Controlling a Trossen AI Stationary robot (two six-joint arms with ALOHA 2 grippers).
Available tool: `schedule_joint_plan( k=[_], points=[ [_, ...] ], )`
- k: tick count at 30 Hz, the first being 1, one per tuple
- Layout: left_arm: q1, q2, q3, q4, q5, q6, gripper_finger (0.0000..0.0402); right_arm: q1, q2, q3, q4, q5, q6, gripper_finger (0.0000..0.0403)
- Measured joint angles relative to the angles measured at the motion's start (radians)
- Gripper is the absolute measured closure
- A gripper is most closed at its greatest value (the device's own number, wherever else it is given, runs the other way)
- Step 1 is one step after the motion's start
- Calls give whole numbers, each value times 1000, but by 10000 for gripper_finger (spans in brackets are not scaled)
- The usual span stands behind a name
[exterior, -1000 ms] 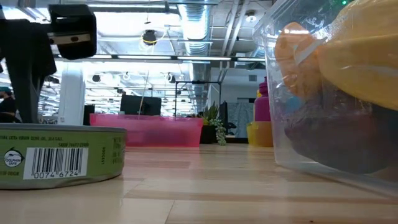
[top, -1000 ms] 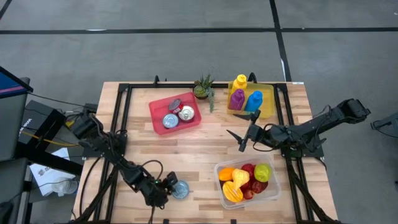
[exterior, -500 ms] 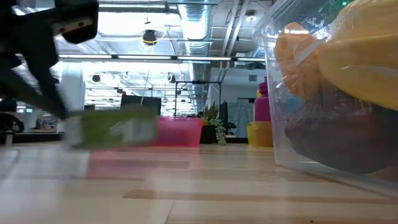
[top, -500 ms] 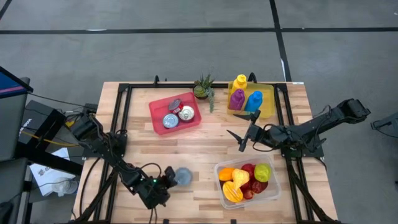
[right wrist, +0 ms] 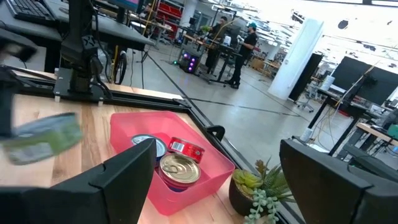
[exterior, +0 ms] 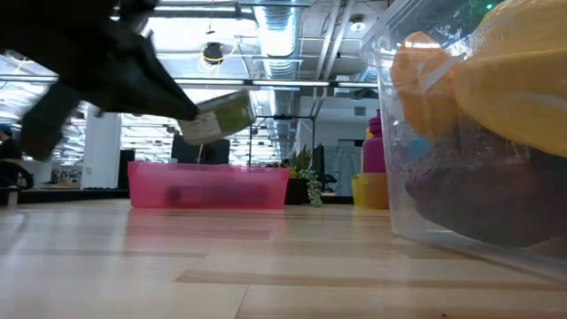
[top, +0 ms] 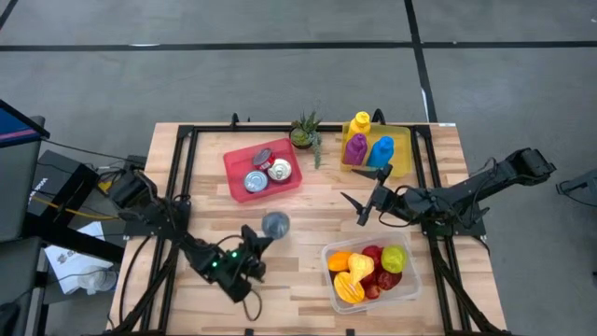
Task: Pick & Place Food Item
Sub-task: Put the green tuna can into the red bin
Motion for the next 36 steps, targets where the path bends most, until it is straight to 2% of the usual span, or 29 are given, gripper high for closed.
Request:
schedule_joint_plan(
  k=[5, 16, 21, 24, 28, 30, 36],
  points=[
    [104, 0, 0, -16, 43, -46, 401, 0, 0, 0, 0, 0, 0, 75],
    [337, -48, 0, -11, 75, 28, 401, 1, 0, 0, -7, 0, 0, 75],
    [433, -114, 0, -5, 101, 45, 401, 1, 0, 0, -13, 0, 0, 75],
    [493, -160, 0, -6, 178, 46, 401, 1, 0, 0, -13, 0, 0, 75],
    [588, -193, 1, -5, 377, 6, 401, 1, 0, 0, -13, 0, 0, 75],
    [630, -191, 1, -13, 442, -7, 401, 1, 0, 0, -13, 0, 0, 75],
    [720, -178, 1, -4, 492, -8, 401, 1, 0, 0, -11, 1, 0, 75]
  ],
)
